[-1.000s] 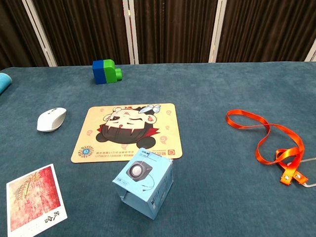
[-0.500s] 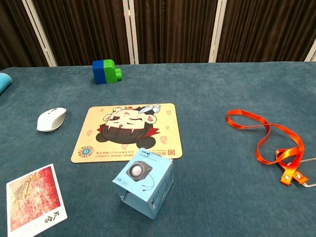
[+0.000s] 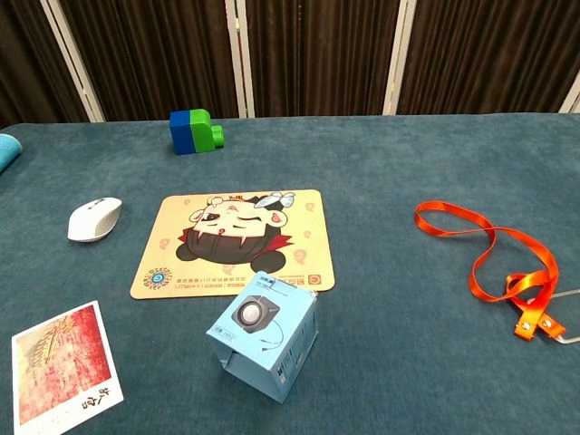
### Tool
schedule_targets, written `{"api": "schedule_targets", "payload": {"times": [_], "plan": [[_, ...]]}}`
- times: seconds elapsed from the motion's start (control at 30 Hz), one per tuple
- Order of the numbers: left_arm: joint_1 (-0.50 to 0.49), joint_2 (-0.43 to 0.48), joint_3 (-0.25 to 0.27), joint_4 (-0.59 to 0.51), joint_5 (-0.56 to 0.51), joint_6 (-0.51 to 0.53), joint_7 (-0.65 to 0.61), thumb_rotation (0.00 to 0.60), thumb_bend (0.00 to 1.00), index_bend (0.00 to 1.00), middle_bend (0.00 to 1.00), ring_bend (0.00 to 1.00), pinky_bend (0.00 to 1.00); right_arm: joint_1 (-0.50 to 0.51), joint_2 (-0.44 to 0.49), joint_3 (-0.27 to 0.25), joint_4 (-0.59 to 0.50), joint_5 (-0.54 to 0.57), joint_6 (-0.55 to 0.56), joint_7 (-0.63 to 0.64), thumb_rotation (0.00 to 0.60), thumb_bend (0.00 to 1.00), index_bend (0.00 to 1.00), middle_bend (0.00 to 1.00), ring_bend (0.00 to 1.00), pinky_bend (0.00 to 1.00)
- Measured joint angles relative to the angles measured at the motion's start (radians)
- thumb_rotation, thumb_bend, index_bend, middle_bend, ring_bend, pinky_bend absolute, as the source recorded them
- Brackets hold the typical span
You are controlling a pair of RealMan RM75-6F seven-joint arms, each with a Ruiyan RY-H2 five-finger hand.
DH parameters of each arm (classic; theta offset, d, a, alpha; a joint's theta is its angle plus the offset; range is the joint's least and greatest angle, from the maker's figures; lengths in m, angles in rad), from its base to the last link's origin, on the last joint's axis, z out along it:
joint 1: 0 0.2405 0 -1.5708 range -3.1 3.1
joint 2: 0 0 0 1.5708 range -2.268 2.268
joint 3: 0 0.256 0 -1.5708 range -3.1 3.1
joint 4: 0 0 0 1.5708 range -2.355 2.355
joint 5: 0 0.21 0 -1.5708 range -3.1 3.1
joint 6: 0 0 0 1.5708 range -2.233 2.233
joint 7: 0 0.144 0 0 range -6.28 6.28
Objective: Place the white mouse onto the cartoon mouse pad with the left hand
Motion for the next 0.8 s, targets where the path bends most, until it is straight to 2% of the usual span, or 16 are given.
{"api": "schedule_targets", "payload": {"times": [0.4,0.6,0.8], "plan": [[-0.050,0.050,0.013,-0.007,0.036,-0.082,-0.010,0.600,0.00,0.00,0.00,0.00,0.00,-0.001,0.000,0.000,0.000,0.000,0.003,0.001,0.600,0.09,0.00,0.00,0.00,0.00],[-0.119,0.059,-0.013,0.013,0.035,-0.155,0.015,0.600,0.00,0.00,0.00,0.00,0.00,-0.001,-0.001,0.000,0.001,0.001,0.003,0.000,0.600,0.09,0.00,0.00,0.00,0.00],[-0.224,0.068,-0.022,0.099,0.102,-0.268,-0.008,0.600,0.00,0.02,0.00,0.00,0.00,-0.001,-0.002,0.001,0.000,0.002,0.004,0.000,0.600,0.09,0.00,0.00,0.00,0.00]]}}
